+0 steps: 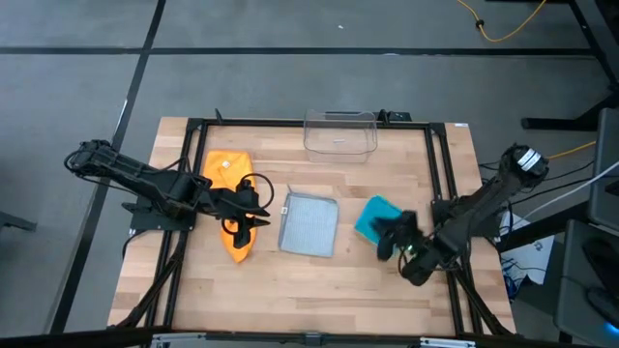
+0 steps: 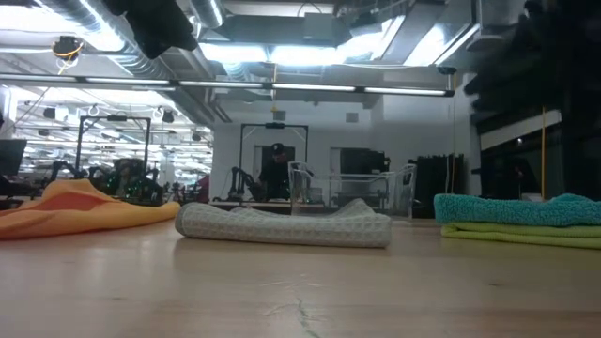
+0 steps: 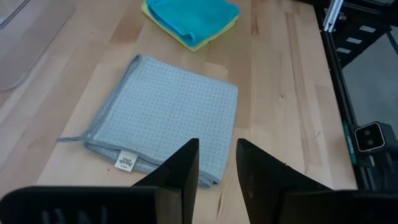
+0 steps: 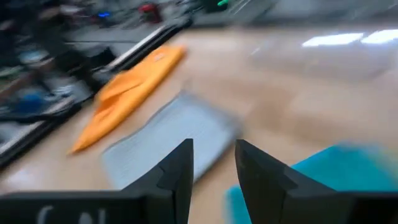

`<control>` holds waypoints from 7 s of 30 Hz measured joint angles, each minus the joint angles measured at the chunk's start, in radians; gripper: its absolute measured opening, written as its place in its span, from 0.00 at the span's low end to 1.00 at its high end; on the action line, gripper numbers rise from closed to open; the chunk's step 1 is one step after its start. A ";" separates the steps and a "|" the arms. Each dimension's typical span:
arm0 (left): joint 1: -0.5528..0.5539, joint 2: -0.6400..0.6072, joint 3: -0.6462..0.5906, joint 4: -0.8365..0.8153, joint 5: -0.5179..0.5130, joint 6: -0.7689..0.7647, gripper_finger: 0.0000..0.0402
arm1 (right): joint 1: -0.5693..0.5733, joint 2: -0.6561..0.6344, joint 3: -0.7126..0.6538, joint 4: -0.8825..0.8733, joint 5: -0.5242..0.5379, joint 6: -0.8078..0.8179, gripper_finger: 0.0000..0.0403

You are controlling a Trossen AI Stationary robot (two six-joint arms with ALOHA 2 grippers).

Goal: Fold microfiber towels
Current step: Fold the gray microfiber towel, then put the gray microfiber towel into the transparent bin

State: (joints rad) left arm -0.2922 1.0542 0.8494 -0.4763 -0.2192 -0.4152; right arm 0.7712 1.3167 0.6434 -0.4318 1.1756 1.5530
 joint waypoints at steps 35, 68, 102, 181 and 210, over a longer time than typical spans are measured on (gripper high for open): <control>-0.132 0.318 0.000 0.199 -0.063 0.135 0.31 | -0.289 0.354 0.151 0.607 -0.664 -1.066 0.68; -0.179 0.734 0.004 0.344 -0.246 0.128 0.50 | -0.326 0.591 0.328 0.459 -0.759 -1.217 0.64; -0.203 0.719 -0.001 0.308 -0.140 -0.071 0.01 | -0.315 0.627 0.338 0.477 -0.820 -0.921 0.05; -0.236 0.659 0.384 -0.335 -0.244 -0.210 0.28 | -0.326 0.479 0.629 -0.064 -0.611 -0.903 0.25; -0.293 0.666 0.276 -0.089 -0.271 -0.180 0.42 | -0.266 0.574 0.628 0.044 -0.758 -1.058 0.58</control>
State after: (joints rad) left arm -0.5850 1.7200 1.1256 -0.5649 -0.4902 -0.5950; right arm 0.5056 1.8908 1.2713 -0.3878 0.4173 0.4949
